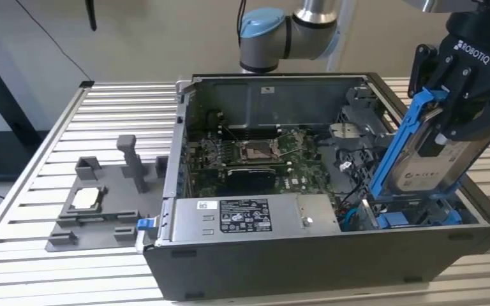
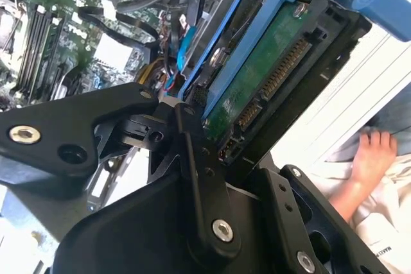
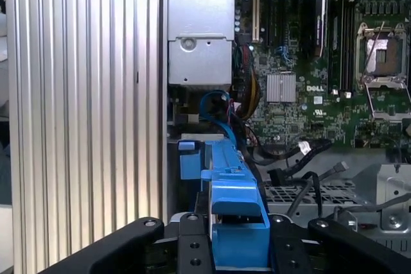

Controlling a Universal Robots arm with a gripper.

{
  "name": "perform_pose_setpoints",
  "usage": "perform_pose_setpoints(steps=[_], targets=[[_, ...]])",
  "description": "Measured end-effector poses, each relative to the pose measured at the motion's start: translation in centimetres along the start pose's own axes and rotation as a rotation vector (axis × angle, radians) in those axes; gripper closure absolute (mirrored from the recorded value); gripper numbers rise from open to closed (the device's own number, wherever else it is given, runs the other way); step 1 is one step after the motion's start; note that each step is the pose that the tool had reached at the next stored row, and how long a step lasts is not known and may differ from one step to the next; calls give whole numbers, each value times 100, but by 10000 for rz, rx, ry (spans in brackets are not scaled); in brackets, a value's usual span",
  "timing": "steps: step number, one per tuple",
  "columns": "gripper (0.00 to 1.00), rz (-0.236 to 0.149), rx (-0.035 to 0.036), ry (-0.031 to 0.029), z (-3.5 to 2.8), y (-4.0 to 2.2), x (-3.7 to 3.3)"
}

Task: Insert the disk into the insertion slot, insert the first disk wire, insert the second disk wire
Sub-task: 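Insert the disk into the insertion slot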

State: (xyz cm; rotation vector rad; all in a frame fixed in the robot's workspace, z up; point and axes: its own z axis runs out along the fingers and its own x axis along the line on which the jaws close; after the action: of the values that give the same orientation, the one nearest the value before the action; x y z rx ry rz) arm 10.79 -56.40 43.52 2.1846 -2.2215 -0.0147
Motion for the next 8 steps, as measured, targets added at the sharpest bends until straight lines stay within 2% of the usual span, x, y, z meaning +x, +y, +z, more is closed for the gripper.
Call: perform_pose_setpoints(steps=[8], targets=[[67,-3,14,0,89,-21,9]])
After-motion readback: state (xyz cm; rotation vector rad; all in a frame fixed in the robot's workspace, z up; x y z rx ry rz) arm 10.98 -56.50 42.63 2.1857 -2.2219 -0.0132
